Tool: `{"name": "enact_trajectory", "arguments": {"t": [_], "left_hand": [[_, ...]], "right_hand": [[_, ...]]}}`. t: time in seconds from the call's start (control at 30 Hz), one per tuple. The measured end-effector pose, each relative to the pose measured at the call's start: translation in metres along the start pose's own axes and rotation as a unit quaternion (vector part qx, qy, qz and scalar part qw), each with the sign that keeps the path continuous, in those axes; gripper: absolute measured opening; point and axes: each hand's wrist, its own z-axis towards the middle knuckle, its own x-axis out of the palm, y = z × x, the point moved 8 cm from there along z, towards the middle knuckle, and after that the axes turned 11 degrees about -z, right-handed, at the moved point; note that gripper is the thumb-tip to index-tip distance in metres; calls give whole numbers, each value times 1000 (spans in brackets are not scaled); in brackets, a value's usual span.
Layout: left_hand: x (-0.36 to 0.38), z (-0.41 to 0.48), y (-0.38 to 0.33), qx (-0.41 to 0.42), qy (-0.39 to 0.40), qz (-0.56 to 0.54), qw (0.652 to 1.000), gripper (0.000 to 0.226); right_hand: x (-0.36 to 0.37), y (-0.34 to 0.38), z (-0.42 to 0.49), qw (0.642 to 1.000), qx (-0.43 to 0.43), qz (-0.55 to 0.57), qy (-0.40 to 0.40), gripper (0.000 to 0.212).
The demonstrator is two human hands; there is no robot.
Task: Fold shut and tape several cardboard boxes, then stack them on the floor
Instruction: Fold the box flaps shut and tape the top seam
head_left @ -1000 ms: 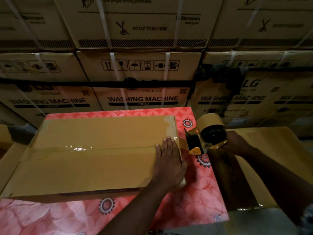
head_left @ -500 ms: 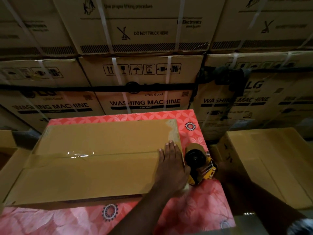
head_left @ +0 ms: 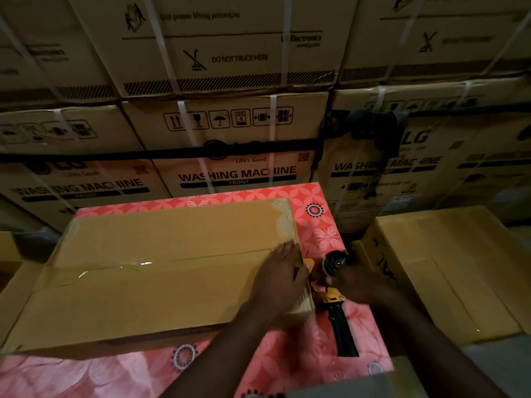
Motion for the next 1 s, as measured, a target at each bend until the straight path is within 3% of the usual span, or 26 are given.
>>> {"name": "enact_trajectory", "arguments": {"t": [0.1,0.13,0.23,0.37,0.5,0.7,0.77,0.9,1.0], "left_hand": [[-14,-5,8,34,-4,18,999,55],[-17,-9,14,41,10,43,998,60],[-29,-26,40,38,39,109,993,71],[-73,-59,95,-19,21,134,991,76],[-134,-93,155,-83,-51,148,984,80],[-140,-102,165,-59,-4,118,991,91],[-161,-118,193,-61,-9,146,987,96],[-232,-163,264,-145,-70,169,972,97],[-262,-183,286,-178,-86,169,966,100]], "right_hand": [[-57,55,-16,955,-72,78,-277,43],[-63,85,-20,949,-109,61,-289,51],[-28,138,-7,971,-141,-38,-190,88],[-3,138,3,972,-86,-126,-177,122],[-3,153,-1,975,-22,-152,-160,97],[22,253,-1,965,-168,-108,-172,103],[27,253,2,967,-145,-118,-175,105],[21,245,9,978,-47,-107,-174,94],[19,283,15,980,-16,-104,-169,92]]}}
